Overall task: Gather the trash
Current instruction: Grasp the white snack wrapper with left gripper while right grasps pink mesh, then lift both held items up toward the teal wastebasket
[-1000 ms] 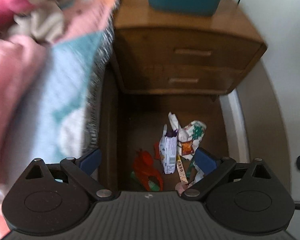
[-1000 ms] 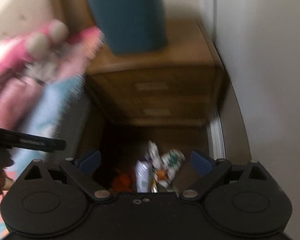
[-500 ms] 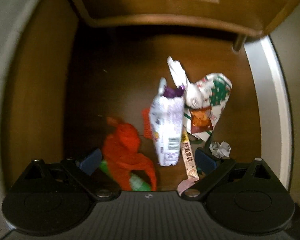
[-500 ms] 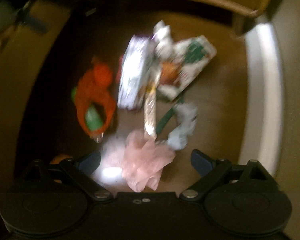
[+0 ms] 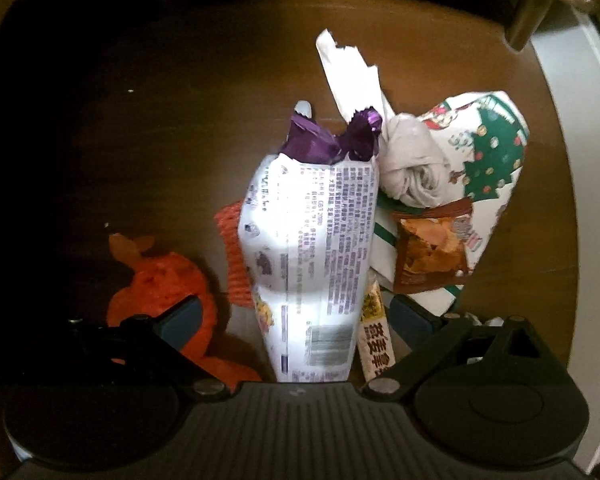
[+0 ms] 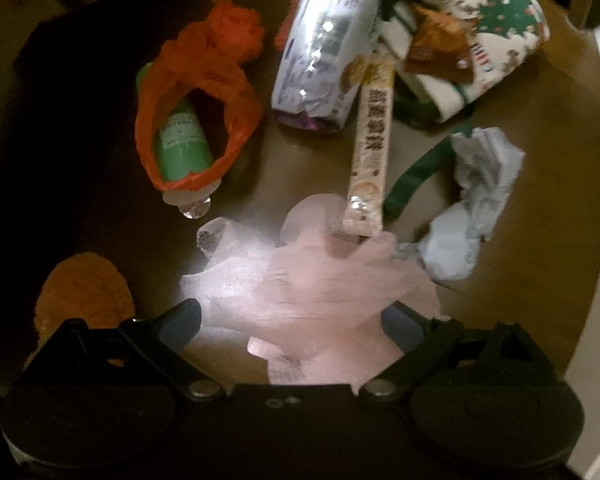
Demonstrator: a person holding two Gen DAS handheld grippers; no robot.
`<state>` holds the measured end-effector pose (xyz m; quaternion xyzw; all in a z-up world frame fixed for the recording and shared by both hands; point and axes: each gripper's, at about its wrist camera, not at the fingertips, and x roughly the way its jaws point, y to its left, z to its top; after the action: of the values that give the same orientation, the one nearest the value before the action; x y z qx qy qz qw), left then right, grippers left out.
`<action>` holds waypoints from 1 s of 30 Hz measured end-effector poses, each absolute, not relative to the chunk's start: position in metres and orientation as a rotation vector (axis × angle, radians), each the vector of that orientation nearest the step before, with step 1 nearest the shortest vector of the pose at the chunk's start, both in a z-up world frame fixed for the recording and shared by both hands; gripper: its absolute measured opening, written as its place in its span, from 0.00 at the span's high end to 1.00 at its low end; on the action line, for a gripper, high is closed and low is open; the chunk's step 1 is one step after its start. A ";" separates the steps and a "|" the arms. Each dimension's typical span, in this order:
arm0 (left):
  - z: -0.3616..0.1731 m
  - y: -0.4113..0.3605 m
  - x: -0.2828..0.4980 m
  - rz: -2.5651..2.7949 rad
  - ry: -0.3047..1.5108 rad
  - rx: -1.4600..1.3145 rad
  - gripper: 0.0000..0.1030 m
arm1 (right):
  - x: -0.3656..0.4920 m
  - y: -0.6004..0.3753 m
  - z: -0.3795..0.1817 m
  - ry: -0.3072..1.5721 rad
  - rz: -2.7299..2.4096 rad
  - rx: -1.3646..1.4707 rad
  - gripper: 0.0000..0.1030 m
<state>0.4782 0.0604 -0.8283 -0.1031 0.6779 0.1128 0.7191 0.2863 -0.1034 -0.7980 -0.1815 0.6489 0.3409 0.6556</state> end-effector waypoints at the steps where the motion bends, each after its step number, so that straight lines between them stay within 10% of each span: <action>1: -0.833 0.060 0.480 0.241 1.505 -0.228 0.03 | 0.286 -0.103 -0.802 1.473 0.773 -0.412 0.08; 3: -0.839 0.059 0.481 0.241 1.506 -0.213 0.04 | 0.286 -0.102 -0.807 1.476 0.767 -0.418 0.08; 8: -0.840 0.067 0.479 0.247 1.530 -0.265 0.55 | 0.285 -0.102 -0.808 1.467 0.775 -0.441 0.10; 12: -0.836 0.071 0.476 0.263 1.519 -0.290 0.58 | 0.286 -0.102 -0.804 1.445 0.777 -0.457 0.13; 13: -0.834 0.071 0.476 0.262 1.514 -0.291 0.58 | 0.287 -0.101 -0.804 1.438 0.777 -0.462 0.23; 14: -0.832 0.069 0.474 0.259 1.509 -0.289 0.58 | 0.288 -0.101 -0.804 1.438 0.781 -0.468 0.73; 15: -0.831 0.068 0.472 0.255 1.503 -0.285 0.58 | 0.288 -0.099 -0.807 1.444 0.774 -0.495 0.94; 16: -0.830 0.065 0.470 0.253 1.499 -0.275 0.59 | 0.288 -0.097 -0.810 1.452 0.762 -0.507 0.82; 30: -0.746 0.076 0.432 0.251 1.472 -0.266 0.59 | 0.303 -0.143 -0.705 1.345 0.626 -0.300 0.98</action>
<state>0.4325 0.0761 -0.7464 -0.1208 0.6674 0.1139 0.7260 0.3028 -0.1428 -0.7054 -0.1363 0.6099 0.2838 0.7272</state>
